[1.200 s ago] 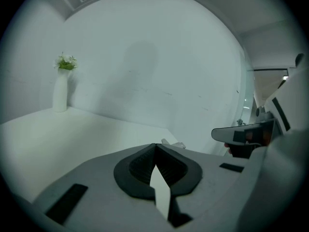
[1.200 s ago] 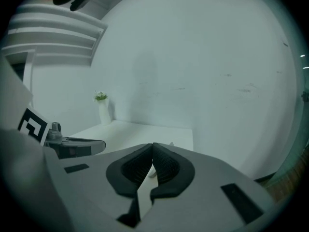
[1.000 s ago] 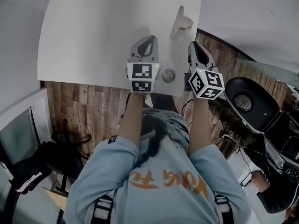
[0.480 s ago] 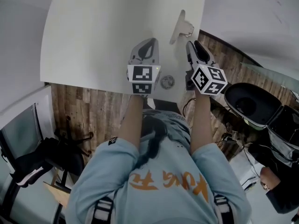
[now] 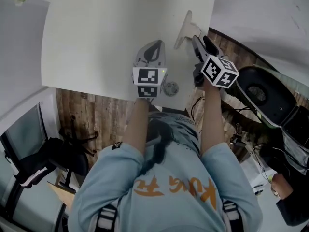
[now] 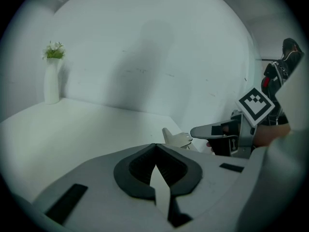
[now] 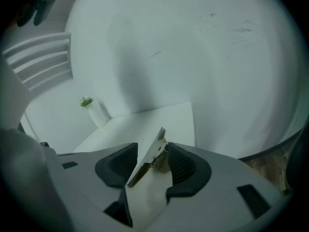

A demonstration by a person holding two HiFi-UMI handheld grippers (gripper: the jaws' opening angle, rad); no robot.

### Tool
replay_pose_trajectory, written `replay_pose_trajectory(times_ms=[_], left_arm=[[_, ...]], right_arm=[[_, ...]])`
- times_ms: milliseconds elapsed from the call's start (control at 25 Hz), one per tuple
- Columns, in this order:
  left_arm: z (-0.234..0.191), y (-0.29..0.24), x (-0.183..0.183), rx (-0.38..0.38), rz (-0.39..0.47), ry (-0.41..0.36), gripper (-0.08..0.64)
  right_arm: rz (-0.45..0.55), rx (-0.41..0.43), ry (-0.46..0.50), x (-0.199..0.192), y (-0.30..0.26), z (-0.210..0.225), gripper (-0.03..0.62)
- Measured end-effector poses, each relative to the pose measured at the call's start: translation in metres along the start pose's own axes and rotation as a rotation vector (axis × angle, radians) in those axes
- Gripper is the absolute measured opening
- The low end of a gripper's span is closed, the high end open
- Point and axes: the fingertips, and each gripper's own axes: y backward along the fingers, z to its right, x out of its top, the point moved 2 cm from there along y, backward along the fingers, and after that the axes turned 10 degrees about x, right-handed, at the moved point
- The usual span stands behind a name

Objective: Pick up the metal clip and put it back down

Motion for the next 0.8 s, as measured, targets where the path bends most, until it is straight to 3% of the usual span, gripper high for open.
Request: replay_pose_trajectory(times_ms=[120,360,520,800], left_arm=[[0.003,-0.010,-0.001,0.013,-0.012,0.002,0.017],[-0.036,-0.016,-0.005,0.040,-0.028,0.026,0.017],[-0.057,-0.028,0.001,0.072,-0.035,0.047,0.017],[-0.067,-0.010,0.000,0.098,-0.012,0.065,0.017]], right_arm=[[-0.026,0.027,-0.052,-0.002,-0.013,0.013,0.210],[-0.079,0.053,-0.136,-0.014,-0.061,-0.001,0.206],[-0.099,0.053,-0.145,-0.006,-0.090,-0.002,0.106],[-0.044,0.077,-0.167,-0.001,-0.086,-0.019,0.043]])
